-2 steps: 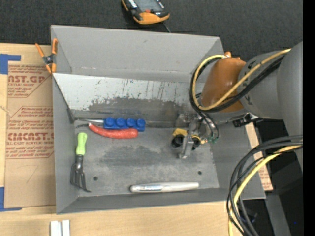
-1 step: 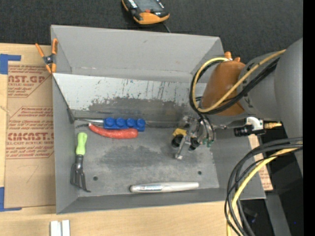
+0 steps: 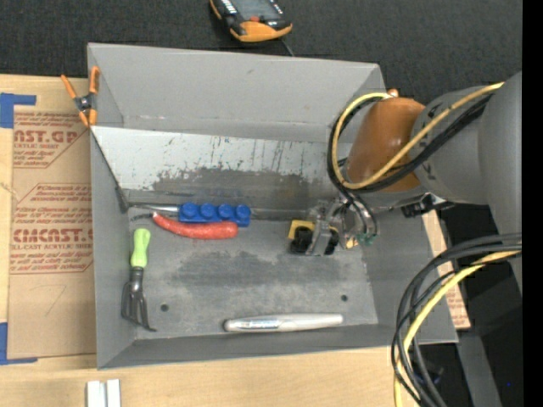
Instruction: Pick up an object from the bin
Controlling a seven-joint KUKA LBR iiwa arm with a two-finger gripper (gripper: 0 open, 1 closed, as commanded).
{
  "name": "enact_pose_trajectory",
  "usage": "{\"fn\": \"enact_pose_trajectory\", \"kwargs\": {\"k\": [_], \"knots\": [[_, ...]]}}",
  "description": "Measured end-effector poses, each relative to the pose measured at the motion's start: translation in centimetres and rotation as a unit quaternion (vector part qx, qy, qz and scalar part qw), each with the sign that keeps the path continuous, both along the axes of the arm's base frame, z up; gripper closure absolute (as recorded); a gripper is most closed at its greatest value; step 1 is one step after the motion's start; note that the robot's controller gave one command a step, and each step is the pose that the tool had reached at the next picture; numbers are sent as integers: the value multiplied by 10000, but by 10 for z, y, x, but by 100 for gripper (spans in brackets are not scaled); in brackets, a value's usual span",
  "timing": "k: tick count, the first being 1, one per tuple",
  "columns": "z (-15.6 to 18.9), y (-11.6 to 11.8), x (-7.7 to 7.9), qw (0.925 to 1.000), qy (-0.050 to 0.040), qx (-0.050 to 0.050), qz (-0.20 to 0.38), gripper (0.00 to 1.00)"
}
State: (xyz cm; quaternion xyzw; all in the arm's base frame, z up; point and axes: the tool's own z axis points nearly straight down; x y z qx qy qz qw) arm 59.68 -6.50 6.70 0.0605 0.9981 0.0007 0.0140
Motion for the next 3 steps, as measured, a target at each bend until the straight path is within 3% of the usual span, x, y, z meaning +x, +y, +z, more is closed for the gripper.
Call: {"fn": "enact_pose_trajectory", "kwargs": {"k": [1, 3], "knots": [[0, 0, 0, 10000, 2, 1, -1, 100], [55, 1, -1, 10000, 16, 4, 3, 100]]}}
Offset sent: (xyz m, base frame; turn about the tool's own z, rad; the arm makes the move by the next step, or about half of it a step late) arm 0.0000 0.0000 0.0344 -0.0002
